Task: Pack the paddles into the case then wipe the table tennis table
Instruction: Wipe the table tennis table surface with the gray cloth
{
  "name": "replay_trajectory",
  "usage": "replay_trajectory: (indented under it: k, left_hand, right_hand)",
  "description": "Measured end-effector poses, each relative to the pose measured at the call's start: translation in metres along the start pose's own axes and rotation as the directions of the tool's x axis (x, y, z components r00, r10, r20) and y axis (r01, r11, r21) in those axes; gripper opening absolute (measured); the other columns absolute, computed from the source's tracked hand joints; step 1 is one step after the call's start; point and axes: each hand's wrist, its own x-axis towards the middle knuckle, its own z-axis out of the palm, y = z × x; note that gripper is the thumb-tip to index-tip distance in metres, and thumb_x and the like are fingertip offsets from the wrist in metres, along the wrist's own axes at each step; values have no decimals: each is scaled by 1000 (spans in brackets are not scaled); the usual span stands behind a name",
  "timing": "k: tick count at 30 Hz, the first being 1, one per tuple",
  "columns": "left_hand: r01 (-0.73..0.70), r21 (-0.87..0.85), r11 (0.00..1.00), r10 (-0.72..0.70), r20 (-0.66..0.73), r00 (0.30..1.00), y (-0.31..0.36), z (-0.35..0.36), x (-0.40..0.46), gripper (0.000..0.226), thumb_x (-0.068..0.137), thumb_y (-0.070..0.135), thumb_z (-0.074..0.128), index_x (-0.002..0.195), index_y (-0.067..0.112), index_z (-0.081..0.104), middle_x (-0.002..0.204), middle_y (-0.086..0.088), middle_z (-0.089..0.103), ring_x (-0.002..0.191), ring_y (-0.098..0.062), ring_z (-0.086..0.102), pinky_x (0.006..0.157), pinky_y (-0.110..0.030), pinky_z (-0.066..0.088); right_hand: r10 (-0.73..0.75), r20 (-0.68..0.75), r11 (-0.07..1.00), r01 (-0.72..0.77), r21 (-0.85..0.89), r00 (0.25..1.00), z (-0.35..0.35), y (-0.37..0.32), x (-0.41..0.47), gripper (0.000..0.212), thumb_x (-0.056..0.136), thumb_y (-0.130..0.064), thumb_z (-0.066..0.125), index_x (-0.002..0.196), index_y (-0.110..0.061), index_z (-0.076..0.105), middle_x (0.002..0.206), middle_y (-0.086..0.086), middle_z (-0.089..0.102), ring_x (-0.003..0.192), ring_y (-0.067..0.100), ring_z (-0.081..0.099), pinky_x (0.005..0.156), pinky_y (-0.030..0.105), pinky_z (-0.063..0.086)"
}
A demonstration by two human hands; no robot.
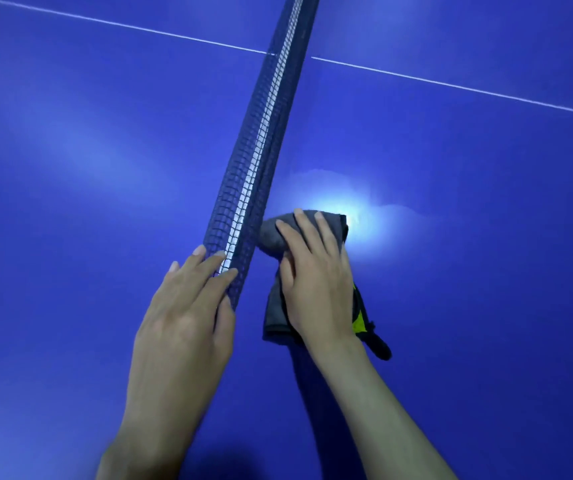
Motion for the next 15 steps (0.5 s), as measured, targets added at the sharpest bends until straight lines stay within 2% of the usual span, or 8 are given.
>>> replay_trajectory:
  k: [3, 6, 9, 15]
  left_hand:
    - [-26, -10, 1000, 26, 16, 1000, 18, 12, 6, 33, 97, 13, 53, 123, 6, 72, 143, -4, 62, 143, -23, 49, 125, -42, 29]
    - [-110, -18, 994, 111, 64, 992, 48, 31, 13, 31, 95, 13, 56, 121, 6, 72, 143, -6, 62, 144, -24, 48, 125, -43, 29]
    - [-165, -38, 986, 168, 92, 982, 86, 55, 17, 30, 94, 12, 57, 119, 7, 72, 143, -7, 62, 144, -26, 49, 122, -50, 33]
    - [-212, -97, 972, 224, 139, 965, 178, 107, 20, 26, 96, 14, 53, 114, 10, 73, 144, -4, 61, 145, -24, 47, 122, -49, 34]
  right_hand:
    - [40, -8, 999, -40, -15, 999, -18, 41, -3, 46, 103, -21, 51, 149, -29, 51, 165, -9, 36, 156, 18, 23, 119, 43, 35]
    - [105, -40, 994, -106, -30, 994, -38, 86, -8, 46, 104, -21, 50, 149, -30, 51, 165, -10, 36, 156, 17, 22, 117, 45, 38]
    - [153, -60, 987, -156, -39, 986, -62, 135, -18, 46, 104, -21, 51, 149, -30, 51, 165, -11, 36, 156, 15, 22, 117, 44, 39]
    - [246, -82, 967, -250, -43, 966, -115, 233, -41, 49, 103, -21, 52, 150, -33, 50, 165, -14, 33, 157, 12, 19, 114, 41, 39]
